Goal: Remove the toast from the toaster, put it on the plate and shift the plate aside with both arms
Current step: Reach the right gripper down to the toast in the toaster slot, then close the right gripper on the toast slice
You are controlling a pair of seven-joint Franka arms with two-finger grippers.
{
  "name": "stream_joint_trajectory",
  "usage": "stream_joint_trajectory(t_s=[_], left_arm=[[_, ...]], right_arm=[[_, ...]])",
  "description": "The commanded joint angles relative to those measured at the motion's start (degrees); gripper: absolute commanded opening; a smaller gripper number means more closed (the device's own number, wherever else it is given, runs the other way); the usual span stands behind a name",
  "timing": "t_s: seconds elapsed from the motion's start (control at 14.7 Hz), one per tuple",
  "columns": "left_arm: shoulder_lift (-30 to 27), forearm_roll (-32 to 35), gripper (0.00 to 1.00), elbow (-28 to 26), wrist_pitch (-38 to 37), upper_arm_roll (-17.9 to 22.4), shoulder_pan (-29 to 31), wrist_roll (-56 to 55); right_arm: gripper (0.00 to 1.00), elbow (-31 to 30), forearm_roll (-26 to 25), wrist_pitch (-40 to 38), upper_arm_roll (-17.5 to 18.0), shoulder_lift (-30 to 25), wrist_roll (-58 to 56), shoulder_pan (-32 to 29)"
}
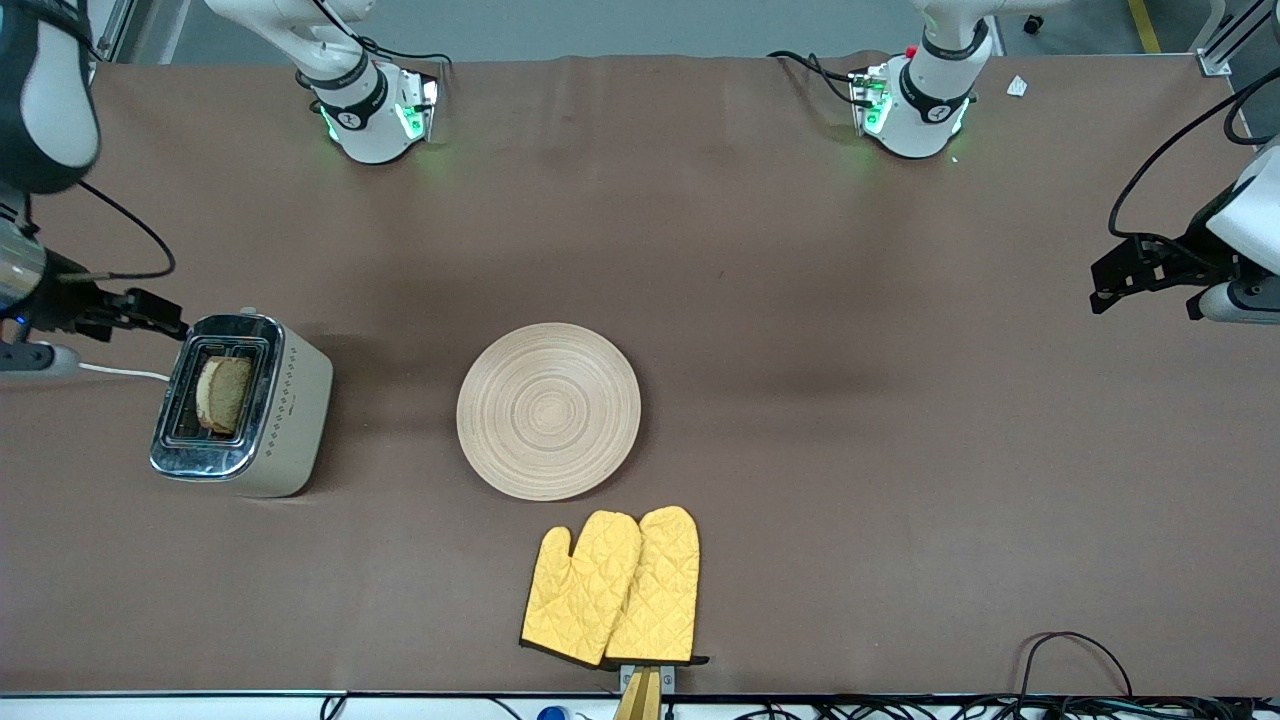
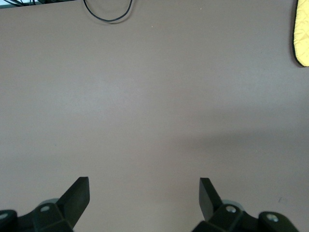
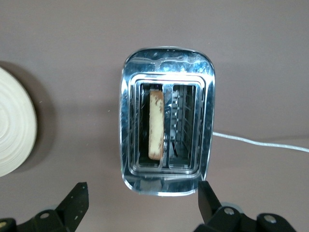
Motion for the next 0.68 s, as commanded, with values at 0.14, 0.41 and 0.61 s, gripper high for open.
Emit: stream_joint_trajectory(t_s=[0.14,0.41,0.61], left_arm=[[0.6,1.1,1.00,1.1,-0.3,-0.2,0.0,-0.5],[0.5,1.1,1.00,1.1,-0.3,-0.2,0.1,-0.5],[0.6,1.1,1.00,1.1,-0.3,-0.2,0.0,-0.5]], right_arm=[[1.00,-2.2,-0.8,6.2,0.4,3.6,-0.4,-1.3],[0.94,-2.0,-0.8,8.9,0.4,7.2,-0.5,-1.4],[0.86,-1.8,-0.9,9.1,0.4,8.5,0.3,-1.0]])
